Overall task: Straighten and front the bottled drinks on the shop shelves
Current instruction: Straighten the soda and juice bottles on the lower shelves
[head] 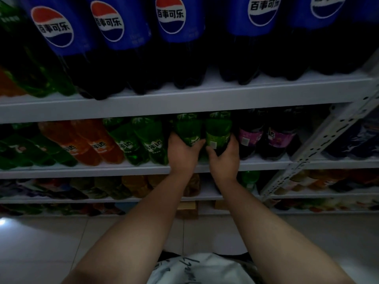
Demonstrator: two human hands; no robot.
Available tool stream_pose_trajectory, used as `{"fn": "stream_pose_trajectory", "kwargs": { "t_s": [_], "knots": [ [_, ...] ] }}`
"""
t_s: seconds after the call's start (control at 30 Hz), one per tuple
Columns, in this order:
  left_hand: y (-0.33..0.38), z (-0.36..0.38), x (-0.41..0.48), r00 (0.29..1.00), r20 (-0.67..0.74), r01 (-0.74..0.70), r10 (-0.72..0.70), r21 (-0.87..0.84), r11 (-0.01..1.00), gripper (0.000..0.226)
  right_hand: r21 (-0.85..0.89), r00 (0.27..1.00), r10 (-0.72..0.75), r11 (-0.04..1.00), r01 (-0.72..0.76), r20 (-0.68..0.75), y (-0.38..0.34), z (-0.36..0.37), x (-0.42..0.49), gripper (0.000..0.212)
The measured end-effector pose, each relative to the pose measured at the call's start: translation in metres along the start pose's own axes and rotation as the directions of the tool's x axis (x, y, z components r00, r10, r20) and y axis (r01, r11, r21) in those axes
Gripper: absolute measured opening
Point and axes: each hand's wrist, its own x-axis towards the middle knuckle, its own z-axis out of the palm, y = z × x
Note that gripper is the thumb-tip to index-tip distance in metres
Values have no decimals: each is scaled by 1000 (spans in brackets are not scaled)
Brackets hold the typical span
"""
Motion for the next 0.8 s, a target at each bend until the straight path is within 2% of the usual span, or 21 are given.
{"fn": "stream_pose_trajectory", "kwargs": {
  "t_s": [0.13,0.17,0.23,0.3,0.33,0.37,0.43,0.57,0.67,0.73,0.8],
  "knots": [
    [-10,-6,6,995,96,-6,10,-35,999,73,-59,992,34,997,-41,-120,-4,7,-4,74],
    [-12,-8,8,992,129,1,6,-55,998,73,-55,995,19,998,-25,-95,-2,5,-3,74],
    [-14,-15,12,979,204,18,1,-90,996,72,0,999,-19,1000,19,49,5,-4,2,69],
    [-15,-20,15,960,280,35,-5,-104,994,70,65,983,-28,998,17,181,11,-14,7,63],
    [-14,-21,16,953,302,32,0,-101,994,69,64,981,-12,998,-1,196,13,-15,8,61],
    [-14,-22,15,954,299,17,11,-91,996,68,46,984,11,999,-20,177,13,-15,9,60],
    [-10,-17,8,979,202,-29,35,-33,999,71,-7,995,47,999,-46,87,6,-6,4,63],
    [-3,-6,-3,1000,6,11,-11,16,1000,91,-105,995,40,993,-50,-96,-10,12,-12,69],
    [-6,-7,-1,1000,-13,-28,28,27,999,82,-61,999,-39,997,38,-6,-7,4,-3,71],
    [-9,-9,2,999,47,-26,25,20,999,79,44,990,-89,995,85,113,-2,-4,6,72],
    [-11,-12,7,990,140,-28,26,15,1000,79,80,987,-55,996,43,154,0,-7,11,71]
  ]
}}
